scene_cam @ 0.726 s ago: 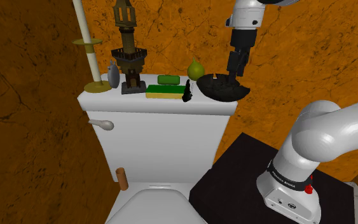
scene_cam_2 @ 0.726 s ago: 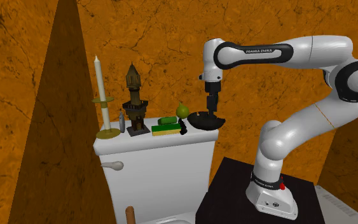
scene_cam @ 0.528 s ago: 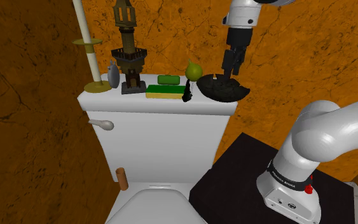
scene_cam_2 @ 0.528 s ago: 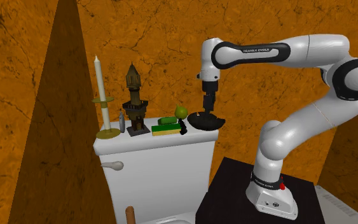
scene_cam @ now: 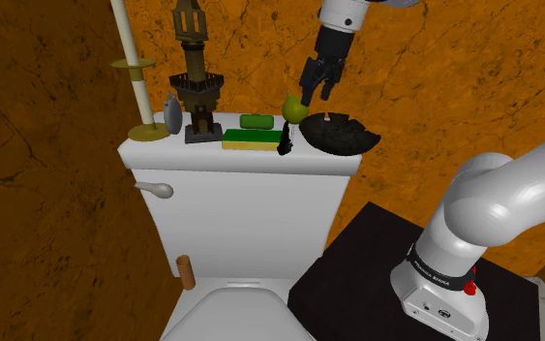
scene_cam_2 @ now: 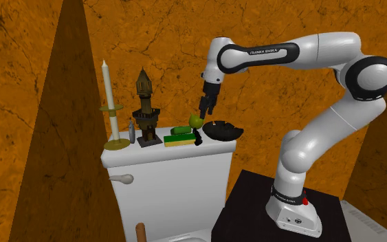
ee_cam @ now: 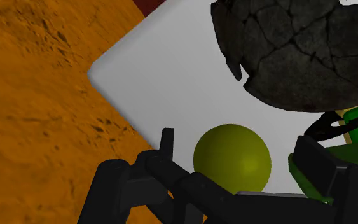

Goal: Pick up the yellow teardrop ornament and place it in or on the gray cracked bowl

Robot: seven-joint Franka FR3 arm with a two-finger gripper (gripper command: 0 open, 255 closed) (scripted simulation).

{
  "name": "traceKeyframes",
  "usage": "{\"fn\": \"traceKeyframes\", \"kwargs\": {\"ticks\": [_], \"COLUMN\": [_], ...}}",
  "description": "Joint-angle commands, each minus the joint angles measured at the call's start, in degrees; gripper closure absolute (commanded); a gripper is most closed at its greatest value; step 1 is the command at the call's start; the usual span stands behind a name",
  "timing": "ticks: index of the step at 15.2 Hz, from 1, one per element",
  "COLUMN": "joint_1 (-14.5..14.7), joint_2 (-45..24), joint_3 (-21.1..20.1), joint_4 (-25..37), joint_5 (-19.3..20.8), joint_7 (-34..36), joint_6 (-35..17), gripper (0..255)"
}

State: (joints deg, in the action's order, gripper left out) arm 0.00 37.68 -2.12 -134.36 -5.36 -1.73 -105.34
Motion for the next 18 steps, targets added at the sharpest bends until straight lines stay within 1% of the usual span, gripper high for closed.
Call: {"fn": "traceKeyframes", "kwargs": {"ticks": [1,2,10,17,18], "joint_1": [-0.09,-0.13,0.05,0.05,0.05], "joint_2": [-2.11,-2.84,-4.26,-4.26,-4.26], "joint_3": [-0.48,-0.64,-1.12,-1.12,-1.12], "joint_4": [1.87,2.51,-2.12,-2.12,-2.12], "joint_5": [-0.61,-0.77,-1.13,-1.13,-1.13], "joint_7": [1.15,1.52,1.42,1.42,1.42], "joint_6": [-3.56,-4.75,-10.82,-10.82,-10.82], "gripper": [0,0,0,0,255]}}
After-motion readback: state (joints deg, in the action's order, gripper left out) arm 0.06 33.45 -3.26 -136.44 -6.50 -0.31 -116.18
